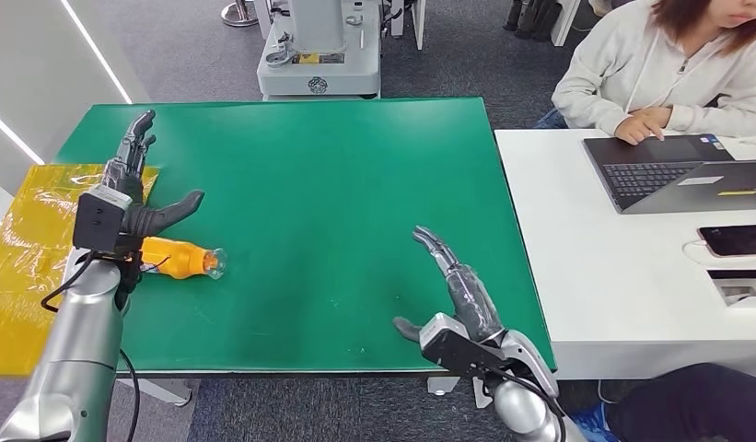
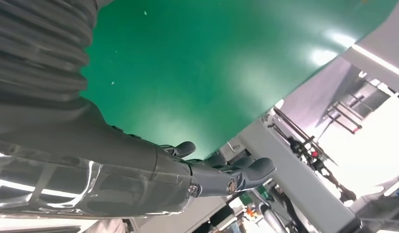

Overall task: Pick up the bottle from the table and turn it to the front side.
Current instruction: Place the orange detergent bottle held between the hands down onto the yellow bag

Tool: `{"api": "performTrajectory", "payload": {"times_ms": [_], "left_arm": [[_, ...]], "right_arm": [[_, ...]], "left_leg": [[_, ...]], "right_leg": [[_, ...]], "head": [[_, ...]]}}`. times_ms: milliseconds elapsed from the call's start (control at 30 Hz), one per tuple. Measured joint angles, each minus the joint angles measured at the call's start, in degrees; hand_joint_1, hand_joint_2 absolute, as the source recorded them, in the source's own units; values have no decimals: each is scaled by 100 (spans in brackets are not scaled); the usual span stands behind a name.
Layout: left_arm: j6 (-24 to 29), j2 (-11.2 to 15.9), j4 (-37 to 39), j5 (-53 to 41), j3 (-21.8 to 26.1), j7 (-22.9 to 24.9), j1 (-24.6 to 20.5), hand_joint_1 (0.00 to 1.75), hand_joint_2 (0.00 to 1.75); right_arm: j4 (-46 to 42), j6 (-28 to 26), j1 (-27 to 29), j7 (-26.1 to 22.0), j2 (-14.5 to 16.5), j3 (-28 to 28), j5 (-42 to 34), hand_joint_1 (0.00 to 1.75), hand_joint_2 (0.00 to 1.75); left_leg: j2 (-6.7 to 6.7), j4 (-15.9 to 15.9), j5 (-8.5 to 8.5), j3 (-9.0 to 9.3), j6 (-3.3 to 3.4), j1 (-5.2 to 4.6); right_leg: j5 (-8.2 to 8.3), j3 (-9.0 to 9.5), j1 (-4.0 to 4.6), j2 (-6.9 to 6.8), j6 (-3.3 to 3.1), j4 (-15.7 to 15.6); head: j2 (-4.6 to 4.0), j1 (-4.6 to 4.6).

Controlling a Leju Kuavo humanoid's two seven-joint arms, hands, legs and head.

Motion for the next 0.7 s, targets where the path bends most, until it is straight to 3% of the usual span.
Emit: {"api": "performTrajectory", "payload": {"times_ms": [167,367,700], "left_arm": [[-680,-148,-306,742,-2,104,200,0,175],[-733,-349,-422,940,-24,104,448,0,175],[-734,-389,-548,1311,-24,114,806,0,175]], "right_arm": [[-239,-158,84,-182,31,-213,-232,0,175],[-590,-243,182,-267,44,-516,-403,0,175],[-1154,-279,391,-501,45,-870,-709,0,175]], "left_leg": [[0,0,0,0,0,-1],[1,0,0,0,0,-1],[1,-1,-1,0,0,0]], "right_leg": [[0,0,-1,0,0,-2],[0,0,-1,1,0,-3],[0,0,0,1,0,-2]], "head": [[0,0],[0,-1],[0,0]]}}
